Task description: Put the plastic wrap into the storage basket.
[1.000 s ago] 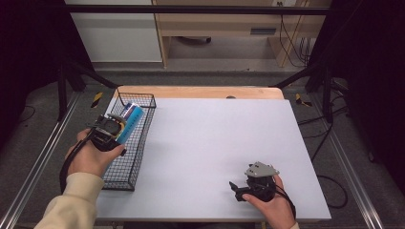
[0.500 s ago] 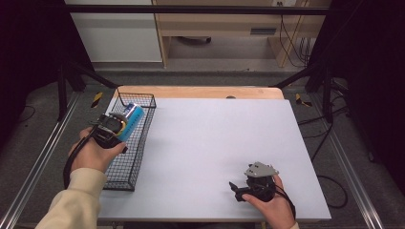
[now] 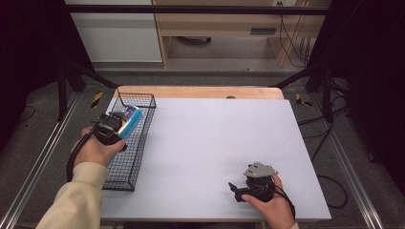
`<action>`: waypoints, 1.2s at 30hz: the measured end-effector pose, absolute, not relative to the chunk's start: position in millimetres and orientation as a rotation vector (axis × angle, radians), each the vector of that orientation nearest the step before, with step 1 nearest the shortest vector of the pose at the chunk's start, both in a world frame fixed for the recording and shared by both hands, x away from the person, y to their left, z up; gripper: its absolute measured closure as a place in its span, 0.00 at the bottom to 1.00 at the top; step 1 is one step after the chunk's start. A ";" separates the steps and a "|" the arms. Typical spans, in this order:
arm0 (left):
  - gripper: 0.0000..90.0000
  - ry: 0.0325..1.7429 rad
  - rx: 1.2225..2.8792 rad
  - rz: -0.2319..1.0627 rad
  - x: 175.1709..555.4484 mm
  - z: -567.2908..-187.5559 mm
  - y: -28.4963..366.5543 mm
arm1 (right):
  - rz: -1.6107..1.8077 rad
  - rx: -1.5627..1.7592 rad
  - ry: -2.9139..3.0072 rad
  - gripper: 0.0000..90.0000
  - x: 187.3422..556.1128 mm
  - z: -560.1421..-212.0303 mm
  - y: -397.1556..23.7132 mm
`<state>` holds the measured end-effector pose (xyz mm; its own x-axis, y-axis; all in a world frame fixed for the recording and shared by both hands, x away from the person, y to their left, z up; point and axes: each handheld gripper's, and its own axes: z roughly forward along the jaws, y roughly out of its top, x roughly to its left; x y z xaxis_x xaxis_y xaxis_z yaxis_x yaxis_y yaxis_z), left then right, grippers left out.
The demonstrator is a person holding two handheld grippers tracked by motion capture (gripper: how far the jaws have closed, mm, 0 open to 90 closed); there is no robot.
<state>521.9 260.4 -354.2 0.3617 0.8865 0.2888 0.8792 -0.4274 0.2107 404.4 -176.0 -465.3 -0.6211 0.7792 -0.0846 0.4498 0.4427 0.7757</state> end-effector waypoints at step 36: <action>0.36 1.720 2.697 0.475 544.6 -385.3 255.1 | 1.029 1.035 2.267 0.08 404.5 -465.0 -176.6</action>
